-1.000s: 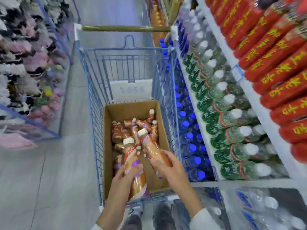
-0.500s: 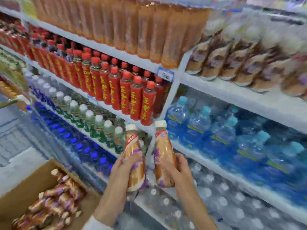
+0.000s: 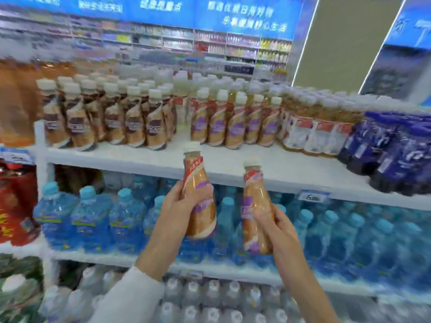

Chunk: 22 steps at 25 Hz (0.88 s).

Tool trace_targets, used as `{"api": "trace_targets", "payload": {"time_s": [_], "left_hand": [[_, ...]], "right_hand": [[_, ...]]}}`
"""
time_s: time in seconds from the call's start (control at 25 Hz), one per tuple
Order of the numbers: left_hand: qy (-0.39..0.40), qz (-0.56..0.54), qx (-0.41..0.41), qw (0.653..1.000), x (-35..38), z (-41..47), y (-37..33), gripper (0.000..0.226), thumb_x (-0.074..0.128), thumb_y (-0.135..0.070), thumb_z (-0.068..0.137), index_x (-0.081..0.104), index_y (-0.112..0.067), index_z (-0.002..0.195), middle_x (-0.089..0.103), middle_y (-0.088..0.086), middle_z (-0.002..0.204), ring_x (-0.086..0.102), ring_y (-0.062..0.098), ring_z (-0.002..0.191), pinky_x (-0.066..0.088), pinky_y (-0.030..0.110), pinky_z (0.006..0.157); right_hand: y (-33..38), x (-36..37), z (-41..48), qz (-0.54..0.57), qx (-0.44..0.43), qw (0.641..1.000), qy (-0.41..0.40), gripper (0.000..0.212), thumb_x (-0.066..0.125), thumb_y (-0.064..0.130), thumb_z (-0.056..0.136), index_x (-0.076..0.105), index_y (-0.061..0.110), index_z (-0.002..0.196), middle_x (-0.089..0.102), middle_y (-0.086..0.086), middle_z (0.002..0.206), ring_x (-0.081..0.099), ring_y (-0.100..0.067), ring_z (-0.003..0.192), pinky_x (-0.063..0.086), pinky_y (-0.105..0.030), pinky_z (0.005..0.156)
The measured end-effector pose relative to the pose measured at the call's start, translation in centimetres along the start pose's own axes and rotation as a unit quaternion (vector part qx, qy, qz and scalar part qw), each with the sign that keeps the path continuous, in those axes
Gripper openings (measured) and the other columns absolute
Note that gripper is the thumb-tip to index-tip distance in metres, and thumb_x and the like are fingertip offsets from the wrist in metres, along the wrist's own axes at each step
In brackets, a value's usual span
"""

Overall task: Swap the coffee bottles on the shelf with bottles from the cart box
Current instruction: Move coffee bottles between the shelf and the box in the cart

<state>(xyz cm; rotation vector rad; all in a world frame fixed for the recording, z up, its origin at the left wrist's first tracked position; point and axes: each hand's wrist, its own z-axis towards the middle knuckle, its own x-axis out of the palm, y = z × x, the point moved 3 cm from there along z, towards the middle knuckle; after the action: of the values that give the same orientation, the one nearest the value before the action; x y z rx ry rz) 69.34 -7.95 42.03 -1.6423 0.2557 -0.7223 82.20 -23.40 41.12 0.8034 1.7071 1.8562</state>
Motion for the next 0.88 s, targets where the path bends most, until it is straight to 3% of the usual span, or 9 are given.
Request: {"api": "trace_targets", "payload": {"time_s": [0.16,0.24,0.32,0.4,0.52,0.64,0.76,0.88], "left_hand": [[-0.001,0.065,0.079,0.995,7.6,4.4,-1.9,0.038,0.086,-0.037,0.072,0.069,-0.028,0.105,0.075,-0.005,0.099,0.071,0.014,0.09,0.057,0.038,0.082],[0.005,0.11,0.127,0.986,9.8,7.1,-3.2,0.04,0.082,-0.04,0.078,0.067,-0.03,0.114,0.074,-0.006,0.108,0.07,0.016,0.1,0.058,0.038,0.087],[0.011,0.151,0.16,0.976,11.1,9.6,-4.2,0.046,0.081,-0.038,0.081,0.065,-0.026,0.122,0.072,-0.008,0.113,0.068,0.012,0.105,0.057,0.036,0.092],[0.017,0.176,0.171,0.969,11.9,12.0,-4.5,0.049,0.081,-0.033,0.082,0.064,-0.023,0.126,0.072,-0.009,0.114,0.067,0.01,0.106,0.056,0.037,0.095],[0.032,0.2,0.162,0.966,12.1,14.4,-3.9,0.048,0.081,-0.028,0.082,0.063,-0.023,0.127,0.07,-0.012,0.113,0.066,0.007,0.105,0.055,0.035,0.096],[0.053,0.219,0.158,0.961,11.9,15.3,-2.9,0.04,0.081,-0.027,0.083,0.061,-0.03,0.118,0.067,-0.022,0.105,0.064,-0.002,0.097,0.052,0.026,0.087],[0.059,0.242,0.182,0.951,11.3,15.6,-2.1,0.044,0.083,-0.034,0.08,0.062,-0.031,0.119,0.068,-0.024,0.105,0.066,-0.005,0.096,0.05,0.017,0.08],[0.033,0.293,0.191,0.936,10.4,15.6,-1.5,0.077,0.089,-0.051,0.066,0.053,-0.029,0.131,0.061,-0.02,0.118,0.06,0.0,0.106,0.049,0.017,0.084]], "right_hand": [[4.9,-6.0,6.3,-0.044,-0.053,0.997,-0.019,0.058,0.077,0.055,0.072,0.058,0.026,0.118,0.071,0.006,0.104,0.072,-0.011,0.085,0.057,-0.023,0.068],[6.5,-7.0,9.9,-0.049,-0.079,0.996,-0.015,0.06,0.078,0.048,0.079,0.05,0.028,0.128,0.068,0.006,0.115,0.071,-0.014,0.098,0.06,-0.03,0.079],[7.4,-7.1,13.1,-0.086,-0.108,0.99,-0.014,0.057,0.076,0.036,0.087,0.042,0.028,0.131,0.063,0.008,0.121,0.065,-0.007,0.104,0.058,-0.024,0.08],[7.4,-6.9,15.6,-0.119,-0.115,0.986,-0.011,0.057,0.074,0.029,0.09,0.036,0.028,0.132,0.058,0.006,0.126,0.06,-0.004,0.108,0.054,-0.021,0.08],[6.2,-6.9,17.8,-0.161,-0.104,0.981,0.0,0.061,0.074,0.026,0.09,0.035,0.025,0.136,0.058,0.006,0.128,0.058,0.0,0.108,0.051,-0.025,0.093],[4.9,-7.0,18.6,-0.16,-0.091,0.983,0.007,0.059,0.074,0.023,0.09,0.036,0.025,0.136,0.059,0.006,0.127,0.058,0.0,0.11,0.052,-0.021,0.084],[4.3,-7.0,18.6,-0.148,-0.093,0.985,-0.004,0.065,0.079,0.03,0.085,0.038,0.031,0.136,0.059,0.012,0.126,0.059,-0.002,0.112,0.052,-0.023,0.088],[4.2,-6.3,18.3,-0.235,-0.118,0.961,-0.089,0.09,0.088,0.054,0.064,0.036,0.037,0.136,0.05,0.013,0.127,0.054,-0.004,0.112,0.05,-0.024,0.091]]}}
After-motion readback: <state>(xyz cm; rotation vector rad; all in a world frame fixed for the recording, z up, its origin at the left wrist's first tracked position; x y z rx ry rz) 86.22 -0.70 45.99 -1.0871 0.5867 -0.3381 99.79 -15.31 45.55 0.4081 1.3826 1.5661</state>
